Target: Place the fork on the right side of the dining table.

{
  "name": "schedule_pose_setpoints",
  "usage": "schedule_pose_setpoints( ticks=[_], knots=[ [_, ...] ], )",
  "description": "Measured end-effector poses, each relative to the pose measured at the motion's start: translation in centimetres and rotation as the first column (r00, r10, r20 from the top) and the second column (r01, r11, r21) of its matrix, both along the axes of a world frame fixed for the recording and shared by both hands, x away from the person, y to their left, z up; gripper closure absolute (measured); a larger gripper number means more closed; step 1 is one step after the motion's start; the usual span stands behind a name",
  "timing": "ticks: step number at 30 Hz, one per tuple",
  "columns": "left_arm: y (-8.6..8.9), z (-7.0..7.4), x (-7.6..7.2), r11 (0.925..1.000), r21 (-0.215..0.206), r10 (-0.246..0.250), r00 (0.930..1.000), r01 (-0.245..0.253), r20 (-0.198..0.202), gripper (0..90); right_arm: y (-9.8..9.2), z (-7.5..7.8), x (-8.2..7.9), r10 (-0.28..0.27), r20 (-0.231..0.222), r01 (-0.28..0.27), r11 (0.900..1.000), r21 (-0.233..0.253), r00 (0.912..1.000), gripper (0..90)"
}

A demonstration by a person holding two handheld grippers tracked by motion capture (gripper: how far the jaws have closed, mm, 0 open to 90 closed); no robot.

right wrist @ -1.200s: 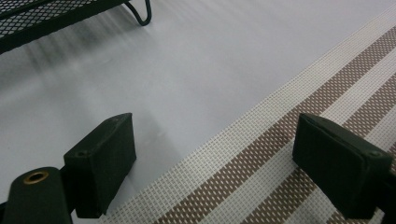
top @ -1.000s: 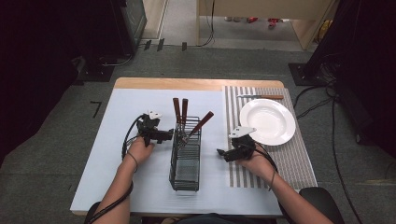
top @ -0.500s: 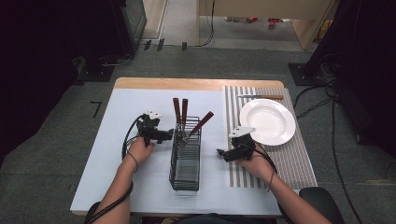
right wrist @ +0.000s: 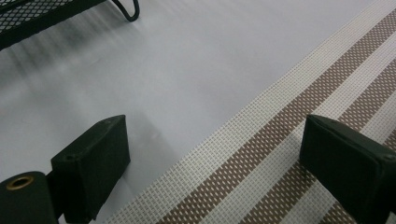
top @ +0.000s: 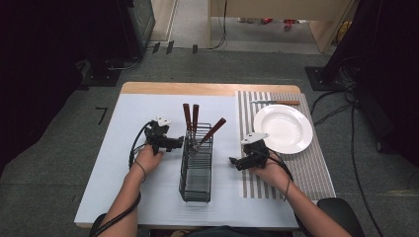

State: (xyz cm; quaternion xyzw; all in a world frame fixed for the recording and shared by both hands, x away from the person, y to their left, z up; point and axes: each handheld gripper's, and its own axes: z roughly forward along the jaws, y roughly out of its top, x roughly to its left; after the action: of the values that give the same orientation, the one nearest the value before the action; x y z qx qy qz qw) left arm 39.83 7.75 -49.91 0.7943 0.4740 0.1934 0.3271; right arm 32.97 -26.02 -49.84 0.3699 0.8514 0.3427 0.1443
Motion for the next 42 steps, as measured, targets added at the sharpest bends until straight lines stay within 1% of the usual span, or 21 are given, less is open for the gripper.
schedule_pose_setpoints(
  ticks=[2, 4, 9, 10, 15, 17, 18, 19, 20, 22, 24, 28, 30, 34, 38, 42],
  knots=[
    [0.0, 0.0, 0.0, 1.0000, 0.000, 0.000, 1.0000, 0.000, 0.000, 1.7, 0.0, 0.0, 0.0, 0.000, -0.003, 0.000, 1.000, -0.003, 1.0000, 8.0],
    [0.0, 0.0, 0.0, 1.0000, 0.000, 0.000, 1.0000, 0.000, 0.000, 1.7, 0.2, 0.2, 0.1, -0.003, -0.019, 0.003, 1.000, -0.017, 0.9998, 8.4],
    [0.0, 0.0, 0.0, 1.0000, 0.000, 0.000, 1.0000, 0.000, 0.000, 1.7, 0.4, 0.4, 0.3, -0.002, -0.035, 0.001, 0.999, -0.037, 0.9994, 8.6],
    [0.0, 0.0, 0.0, 1.0000, 0.000, 0.000, 1.0000, 0.000, 0.000, 1.7, 0.5, 0.5, 0.4, -0.004, -0.045, 0.002, 0.999, -0.044, 0.9990, 8.5],
    [0.0, 0.0, 0.0, 1.0000, 0.000, 0.000, 1.0000, 0.000, 0.000, 1.7, 0.7, 0.8, 0.6, -0.011, -0.073, 0.007, 0.999, -0.051, 0.9973, 8.7],
    [0.0, 0.0, 0.0, 1.0000, 0.000, 0.000, 1.0000, 0.000, 0.000, 1.7, 0.7, 1.0, 0.6, -0.013, -0.079, 0.009, 0.999, -0.045, 0.9968, 15.5],
    [0.0, 0.0, 0.0, 1.0000, 0.000, 0.000, 1.0000, 0.000, 0.000, 1.7, 0.7, 1.0, 0.6, -0.013, -0.079, 0.009, 0.999, -0.045, 0.9968, 15.5],
    [0.0, 0.0, 0.0, 1.0000, 0.000, 0.000, 1.0000, 0.000, 0.000, 1.7, 0.6, 1.1, 0.7, -0.005, -0.085, 0.002, 0.999, -0.035, 0.9963, 15.2],
    [0.0, 0.0, 0.0, 1.0000, 0.000, 0.000, 1.0000, 0.000, 0.000, 1.7, 0.6, 1.2, 0.8, -0.016, -0.100, 0.014, 1.000, -0.026, 0.9948, 14.5],
    [0.0, 0.0, 0.0, 1.0000, 0.000, 0.000, 1.0000, 0.000, 0.000, 1.7, 0.6, 1.3, 0.8, -0.020, -0.098, 0.016, 0.999, -0.038, 0.9950, 14.4],
    [0.0, 0.0, 0.0, 1.0000, -0.001, 0.000, 1.0000, 0.000, 0.000, 1.7, 0.7, 1.3, 0.8, -0.019, -0.109, 0.015, 0.999, -0.041, 0.9938, 14.2],
    [0.0, 0.0, 0.0, 1.0000, -0.001, 0.000, 1.0000, 0.000, 0.000, 1.7, 0.8, 1.4, 0.9, -0.016, -0.112, 0.011, 0.999, -0.045, 0.9936, 14.6],
    [0.0, 0.0, 0.0, 1.0000, -0.001, 0.000, 1.0000, 0.000, 0.000, 1.7, 0.8, 1.5, 1.0, -0.015, -0.124, 0.011, 0.999, -0.036, 0.9921, 15.2],
    [0.0, 0.0, 0.0, 1.0000, 0.000, 0.000, 1.0000, 0.000, -0.001, 1.7, 0.6, 1.8, 1.0, -0.031, -0.136, 0.030, 0.999, -0.013, 0.9903, 16.3],
    [0.0, 0.0, 0.0, 1.0000, 0.000, -0.001, 1.0000, 0.001, -0.001, 1.7, 0.5, 2.4, 1.0, -0.026, -0.144, 0.029, 0.999, 0.015, 0.9892, 19.2],
    [0.0, 0.0, 0.0, 1.0000, 0.000, 0.000, 1.0000, 0.000, -0.002, 1.7, 0.4, 2.7, 1.0, -0.045, -0.147, 0.047, 0.999, 0.009, 0.9881, 18.8]
  ],
)
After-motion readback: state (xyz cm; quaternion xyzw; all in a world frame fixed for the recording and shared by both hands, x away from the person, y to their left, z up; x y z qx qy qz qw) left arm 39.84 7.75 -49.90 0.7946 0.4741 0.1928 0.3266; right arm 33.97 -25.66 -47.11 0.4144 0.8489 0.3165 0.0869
